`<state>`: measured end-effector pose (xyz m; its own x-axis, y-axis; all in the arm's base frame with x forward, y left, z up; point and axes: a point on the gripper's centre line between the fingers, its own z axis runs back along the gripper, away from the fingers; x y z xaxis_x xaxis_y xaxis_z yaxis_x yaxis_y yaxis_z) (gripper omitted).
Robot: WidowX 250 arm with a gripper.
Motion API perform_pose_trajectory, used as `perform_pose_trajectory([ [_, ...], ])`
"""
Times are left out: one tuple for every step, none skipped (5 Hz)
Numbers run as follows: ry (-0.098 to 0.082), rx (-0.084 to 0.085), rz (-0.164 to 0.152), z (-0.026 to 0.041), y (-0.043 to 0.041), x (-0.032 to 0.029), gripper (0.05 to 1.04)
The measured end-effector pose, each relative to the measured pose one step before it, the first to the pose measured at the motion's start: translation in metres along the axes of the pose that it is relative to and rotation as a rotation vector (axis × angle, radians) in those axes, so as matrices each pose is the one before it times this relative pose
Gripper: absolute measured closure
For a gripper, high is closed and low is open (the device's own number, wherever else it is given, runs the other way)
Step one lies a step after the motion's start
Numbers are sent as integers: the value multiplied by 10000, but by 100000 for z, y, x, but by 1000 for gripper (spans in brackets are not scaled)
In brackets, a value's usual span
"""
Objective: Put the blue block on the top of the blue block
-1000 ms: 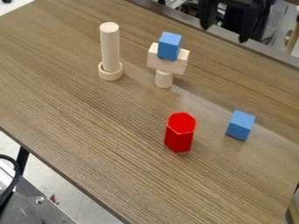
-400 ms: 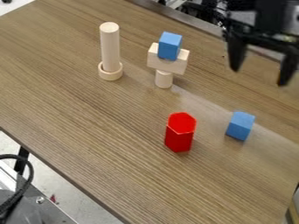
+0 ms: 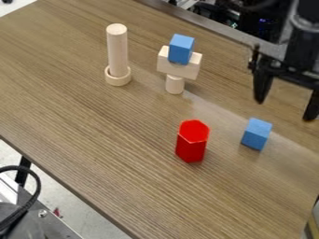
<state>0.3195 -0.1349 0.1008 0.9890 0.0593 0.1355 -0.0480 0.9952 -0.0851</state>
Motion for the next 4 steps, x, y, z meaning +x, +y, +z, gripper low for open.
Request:
perform_pose_trajectory([
  [82, 329, -66, -1433, 661, -357, 84],
  [-10, 94, -48, -846, 247, -93, 84],
  [96, 50, 12, -619, 146, 32, 84],
  [29, -23, 38, -735, 152, -8, 84],
])
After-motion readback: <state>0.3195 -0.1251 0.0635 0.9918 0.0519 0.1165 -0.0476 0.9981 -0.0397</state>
